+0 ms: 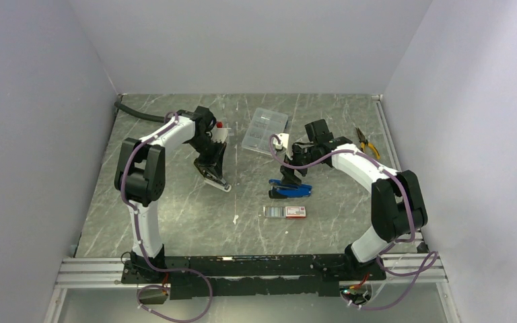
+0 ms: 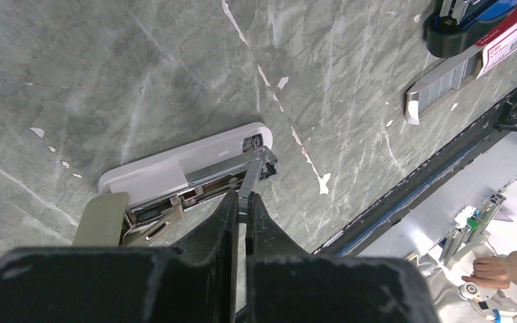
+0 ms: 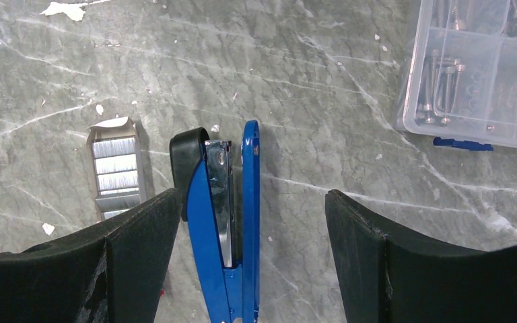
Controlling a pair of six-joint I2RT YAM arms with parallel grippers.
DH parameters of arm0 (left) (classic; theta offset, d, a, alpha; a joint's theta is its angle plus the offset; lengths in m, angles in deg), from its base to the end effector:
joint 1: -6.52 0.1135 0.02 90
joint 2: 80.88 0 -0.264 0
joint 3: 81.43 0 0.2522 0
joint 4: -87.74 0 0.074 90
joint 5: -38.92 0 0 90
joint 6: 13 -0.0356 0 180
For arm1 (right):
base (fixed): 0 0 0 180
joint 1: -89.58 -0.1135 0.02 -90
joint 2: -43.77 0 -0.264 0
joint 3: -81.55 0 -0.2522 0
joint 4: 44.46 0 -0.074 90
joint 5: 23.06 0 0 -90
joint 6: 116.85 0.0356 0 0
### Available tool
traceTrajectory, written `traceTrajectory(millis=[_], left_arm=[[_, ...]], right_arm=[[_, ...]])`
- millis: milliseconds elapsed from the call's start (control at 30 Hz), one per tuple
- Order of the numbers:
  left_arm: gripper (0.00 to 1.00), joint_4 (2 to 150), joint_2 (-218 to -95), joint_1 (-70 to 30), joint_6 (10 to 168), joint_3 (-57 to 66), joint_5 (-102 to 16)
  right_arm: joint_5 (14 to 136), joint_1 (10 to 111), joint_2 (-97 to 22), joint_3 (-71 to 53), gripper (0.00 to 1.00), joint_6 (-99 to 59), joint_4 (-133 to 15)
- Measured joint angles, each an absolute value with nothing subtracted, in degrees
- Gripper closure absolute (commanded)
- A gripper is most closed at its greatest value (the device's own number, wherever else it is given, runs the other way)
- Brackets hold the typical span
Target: Load the staples into the stapler
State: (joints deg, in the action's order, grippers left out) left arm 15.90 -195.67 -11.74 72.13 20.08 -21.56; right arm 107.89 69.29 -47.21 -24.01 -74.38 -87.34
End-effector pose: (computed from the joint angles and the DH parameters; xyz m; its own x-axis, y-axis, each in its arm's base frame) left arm 0.3602 -0.1373 0.1906 -0.9163 0.3801 -0.1264 0.3917 0.7838 -0.4819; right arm 0.2898 0.1320 0.2188 -0.1213 -0.6388 -0.7597 -0.9836 0.1800 0.0057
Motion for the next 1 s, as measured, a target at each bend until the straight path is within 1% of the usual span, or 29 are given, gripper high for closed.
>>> traceTrajectory(millis=[500,1000], left_arm=[[0.97,15.37,-195.58,-11.74,72.04,20.32,-20.03],[0.97,15.75,-192.12,-11.74,71.89,18.88,-19.53]], right_arm=[[107.87,69.29,-47.65,-24.01,0.18,-74.48,-87.73],[107.84,69.29,-48.09,-24.01,0.18,-74.86,-88.17]])
